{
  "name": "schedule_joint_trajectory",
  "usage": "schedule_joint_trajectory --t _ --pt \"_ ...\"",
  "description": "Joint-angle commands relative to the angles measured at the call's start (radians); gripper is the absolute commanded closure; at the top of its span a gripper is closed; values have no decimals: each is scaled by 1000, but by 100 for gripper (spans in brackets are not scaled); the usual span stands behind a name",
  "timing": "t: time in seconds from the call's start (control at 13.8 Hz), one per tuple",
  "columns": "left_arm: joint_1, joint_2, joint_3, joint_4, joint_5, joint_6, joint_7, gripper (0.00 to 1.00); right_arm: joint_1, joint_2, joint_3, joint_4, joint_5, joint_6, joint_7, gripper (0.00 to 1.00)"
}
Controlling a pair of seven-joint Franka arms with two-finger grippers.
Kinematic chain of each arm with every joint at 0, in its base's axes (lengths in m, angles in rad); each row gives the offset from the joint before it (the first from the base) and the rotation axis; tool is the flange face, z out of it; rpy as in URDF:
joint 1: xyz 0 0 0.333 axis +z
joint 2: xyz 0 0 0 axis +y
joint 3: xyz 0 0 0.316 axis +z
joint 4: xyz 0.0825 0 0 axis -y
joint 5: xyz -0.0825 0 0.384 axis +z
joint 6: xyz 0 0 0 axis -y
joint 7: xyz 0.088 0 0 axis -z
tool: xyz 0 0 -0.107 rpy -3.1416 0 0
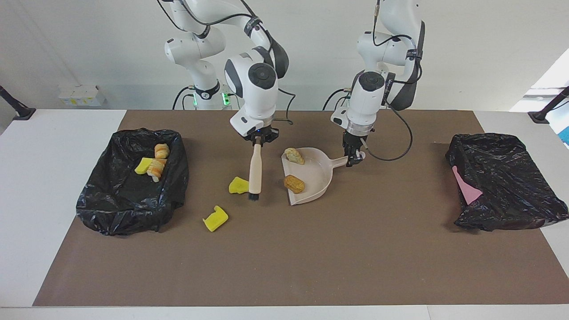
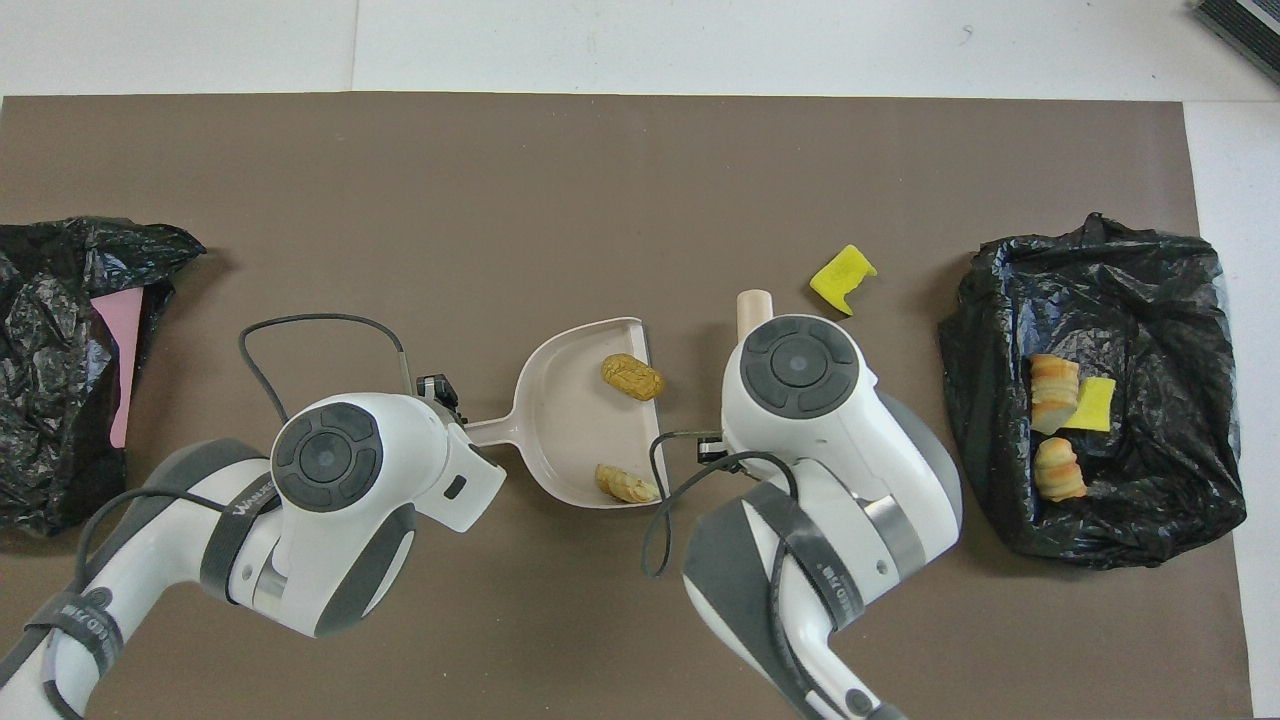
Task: Sweep and dump trash in bin
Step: 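Sweep the yellow sponges toward the dustpan with the right gripper's brush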
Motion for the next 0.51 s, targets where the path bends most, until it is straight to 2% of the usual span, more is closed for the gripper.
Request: schedule_joint_trajectory --t 0.0,0.29,0.43 --pt "10 6 -2 12 -1 -17 -41 100 -88 18 13 15 -97 -14 -131 100" --pt "4 4 -2 13 -1 -32 -122 100 -192 50 14 28 -202 33 -220 100" --pt "1 4 -2 18 -1 -49 -128 100 -243 92 13 74 -234 61 -301 100"
